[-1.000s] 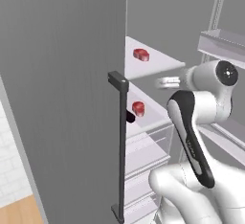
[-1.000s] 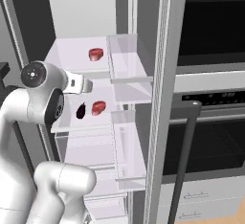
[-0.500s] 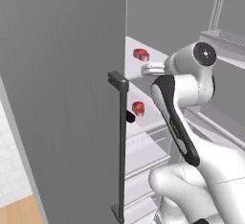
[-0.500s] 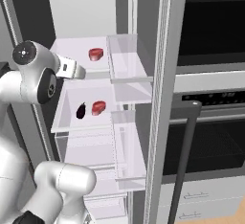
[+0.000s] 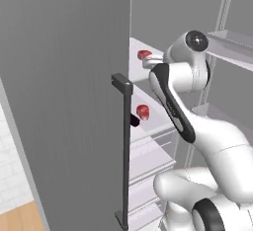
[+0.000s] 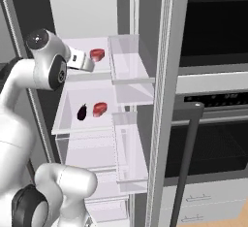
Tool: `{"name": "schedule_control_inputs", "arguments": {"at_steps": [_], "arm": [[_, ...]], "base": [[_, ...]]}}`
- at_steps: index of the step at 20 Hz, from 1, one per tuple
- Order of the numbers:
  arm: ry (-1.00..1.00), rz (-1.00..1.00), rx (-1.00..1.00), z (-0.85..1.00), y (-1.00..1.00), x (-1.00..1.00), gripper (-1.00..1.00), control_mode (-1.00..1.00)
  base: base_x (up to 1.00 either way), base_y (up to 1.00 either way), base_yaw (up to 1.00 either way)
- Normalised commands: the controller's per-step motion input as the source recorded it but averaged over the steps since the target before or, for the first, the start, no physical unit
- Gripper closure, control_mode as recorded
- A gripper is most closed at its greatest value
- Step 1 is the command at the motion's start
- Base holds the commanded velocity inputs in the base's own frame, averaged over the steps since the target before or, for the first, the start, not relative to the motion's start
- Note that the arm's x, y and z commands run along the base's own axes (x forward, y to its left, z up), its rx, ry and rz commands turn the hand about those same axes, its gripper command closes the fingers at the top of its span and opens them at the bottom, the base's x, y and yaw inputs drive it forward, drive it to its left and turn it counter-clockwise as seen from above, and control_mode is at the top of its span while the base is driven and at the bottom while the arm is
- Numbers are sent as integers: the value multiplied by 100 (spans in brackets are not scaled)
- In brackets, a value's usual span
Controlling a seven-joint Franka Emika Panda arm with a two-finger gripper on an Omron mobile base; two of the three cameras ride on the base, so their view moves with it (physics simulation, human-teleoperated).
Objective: Place one eggplant and one steak in each tupperware on the nearby counter, to pack two identical lunches.
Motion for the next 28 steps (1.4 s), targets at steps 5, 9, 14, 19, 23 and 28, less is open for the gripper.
{"name": "schedule_control_inputs", "arguments": {"at_steps": [5,9,14,19,23,28], "arm": [[7,0,0,0,-3,59,-100,-100],[1,3,0,0,-8,65,-100,-100],[2,5,0,-3,-10,60,-100,-100],[3,7,-4,-23,0,55,-100,-100],[1,9,-7,-27,0,45,-100,-100],[3,6,-5,-21,0,49,-100,-100]], "base": [[0,0,0],[0,0,0],[0,0,0],[0,0,0],[0,0,0],[0,0,0]]}}
